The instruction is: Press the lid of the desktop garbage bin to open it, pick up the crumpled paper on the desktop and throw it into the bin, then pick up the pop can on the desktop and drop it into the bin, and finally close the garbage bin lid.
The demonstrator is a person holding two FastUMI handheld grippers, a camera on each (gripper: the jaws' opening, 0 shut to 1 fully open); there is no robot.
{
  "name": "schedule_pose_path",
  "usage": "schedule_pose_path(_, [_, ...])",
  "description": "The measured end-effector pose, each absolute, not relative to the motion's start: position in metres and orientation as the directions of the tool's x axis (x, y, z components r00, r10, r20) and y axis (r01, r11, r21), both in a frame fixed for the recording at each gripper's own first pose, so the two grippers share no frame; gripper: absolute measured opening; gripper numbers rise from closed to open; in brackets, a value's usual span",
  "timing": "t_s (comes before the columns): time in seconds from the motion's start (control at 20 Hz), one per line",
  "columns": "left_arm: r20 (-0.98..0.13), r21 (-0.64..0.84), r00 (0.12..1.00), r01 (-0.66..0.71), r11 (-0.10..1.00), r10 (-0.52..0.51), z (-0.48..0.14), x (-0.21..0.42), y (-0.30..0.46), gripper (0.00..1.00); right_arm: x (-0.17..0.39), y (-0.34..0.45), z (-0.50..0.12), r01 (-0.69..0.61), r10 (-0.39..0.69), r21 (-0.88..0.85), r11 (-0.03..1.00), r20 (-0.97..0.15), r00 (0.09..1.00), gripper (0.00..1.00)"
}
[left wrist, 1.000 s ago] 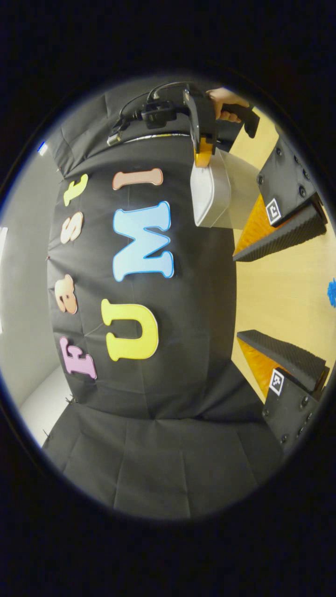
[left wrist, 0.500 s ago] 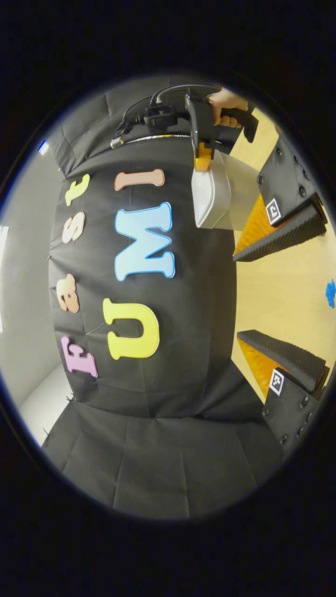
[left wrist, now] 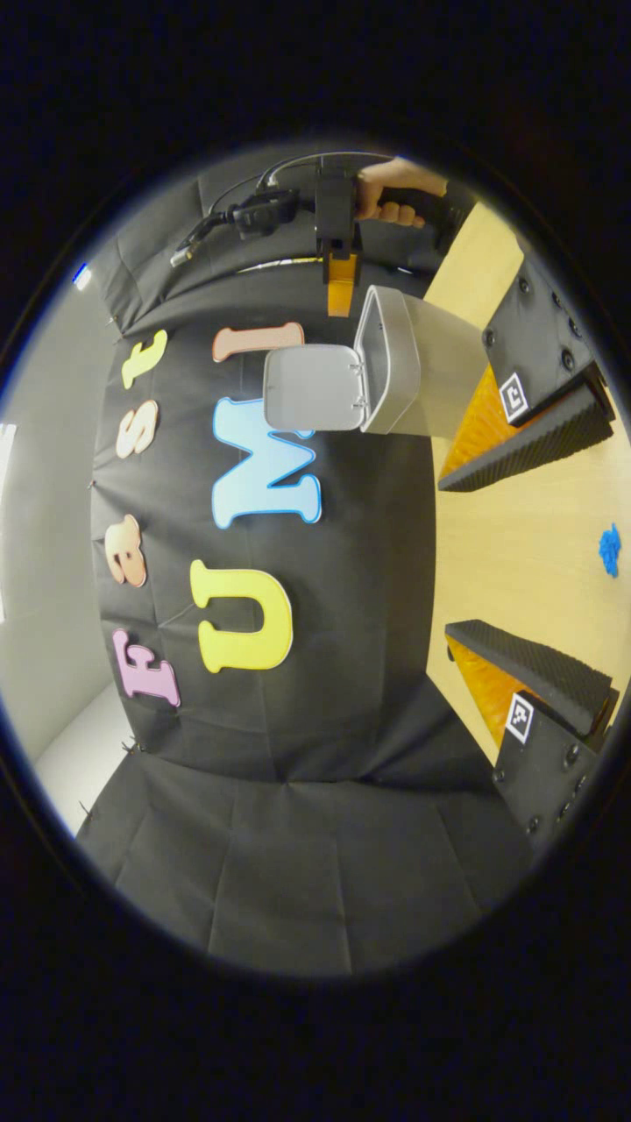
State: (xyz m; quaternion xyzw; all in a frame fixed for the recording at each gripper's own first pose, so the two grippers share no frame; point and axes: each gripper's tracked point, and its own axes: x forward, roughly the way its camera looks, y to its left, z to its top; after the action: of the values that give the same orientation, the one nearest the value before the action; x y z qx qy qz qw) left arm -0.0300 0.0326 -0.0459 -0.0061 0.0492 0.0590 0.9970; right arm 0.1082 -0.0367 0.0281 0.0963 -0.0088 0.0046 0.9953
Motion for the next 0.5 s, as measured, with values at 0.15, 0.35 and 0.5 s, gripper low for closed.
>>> schedule_pose_path(0.15, [-0.128, -0.019, 0.986, -0.109, 0.994, 0.106, -0.06, -0.029, 0.036, 0.96, 0.085, -0.037, 0.026, 0.003, -0.007, 0.153, 0.988, 0.024, 1.0, 0.01])
schedule_pose_path(0.35, [-0.217, -0.007, 0.972, -0.091, 0.996, 0.087, -0.104, -0.035, 0.036, 0.99, 0.059, -0.035, 0.024, 0.025, -0.029, 0.086, 0.996, 0.051, 0.998, 0.01])
schedule_pose_path(0.5, [-0.297, -0.008, 0.953, -0.066, 0.998, 0.061, -0.144, -0.043, 0.034, 0.94, 0.044, -0.03, 0.025, 0.035, -0.04, 0.079, 0.996, 0.07, 0.997, 0.04])
